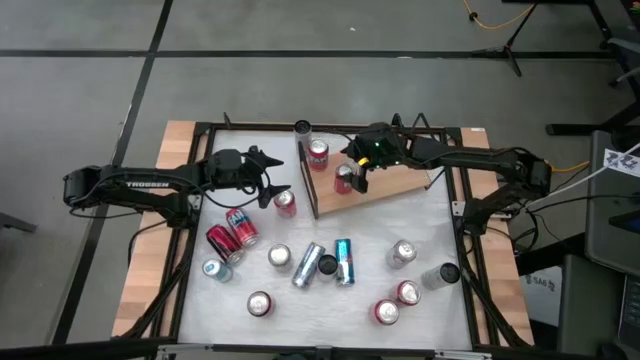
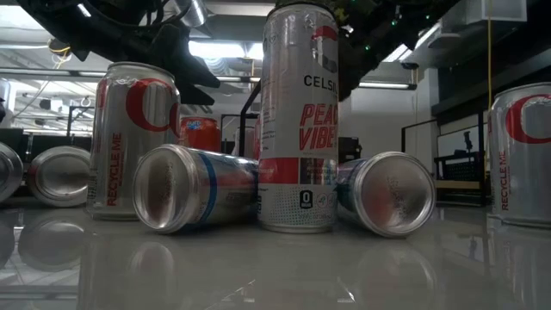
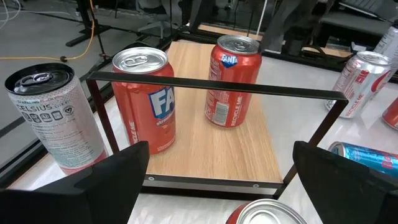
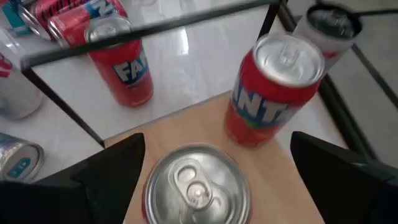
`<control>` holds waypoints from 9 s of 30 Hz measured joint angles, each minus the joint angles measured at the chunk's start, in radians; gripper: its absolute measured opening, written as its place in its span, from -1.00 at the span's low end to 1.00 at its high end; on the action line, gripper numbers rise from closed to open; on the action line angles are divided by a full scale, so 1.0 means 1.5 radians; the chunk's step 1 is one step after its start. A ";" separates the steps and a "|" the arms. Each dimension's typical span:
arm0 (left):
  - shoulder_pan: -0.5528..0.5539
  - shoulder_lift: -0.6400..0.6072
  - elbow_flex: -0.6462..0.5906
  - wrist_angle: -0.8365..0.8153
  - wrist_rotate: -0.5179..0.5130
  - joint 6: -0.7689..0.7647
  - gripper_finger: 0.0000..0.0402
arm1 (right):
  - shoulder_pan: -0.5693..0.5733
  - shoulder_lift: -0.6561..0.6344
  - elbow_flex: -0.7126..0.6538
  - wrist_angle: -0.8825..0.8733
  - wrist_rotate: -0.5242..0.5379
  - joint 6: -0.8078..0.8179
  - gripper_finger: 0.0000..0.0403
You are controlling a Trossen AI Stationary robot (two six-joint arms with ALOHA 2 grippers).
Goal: Place canned beverage on shelf
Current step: Put the middle right orange soda can on the shelf, then put the top black soda can on the shelf
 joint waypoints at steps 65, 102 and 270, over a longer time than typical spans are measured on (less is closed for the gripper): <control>0.000 0.000 0.000 0.000 -0.002 0.000 0.94 | -0.002 0.035 0.031 -0.059 0.145 -0.091 0.43; 0.000 0.000 0.000 0.001 -0.002 0.000 0.94 | -0.087 0.067 0.031 -0.029 0.074 0.019 0.43; 0.143 0.086 0.251 0.014 -0.107 -0.081 0.94 | -0.087 -0.117 -0.119 0.038 0.028 -0.034 0.90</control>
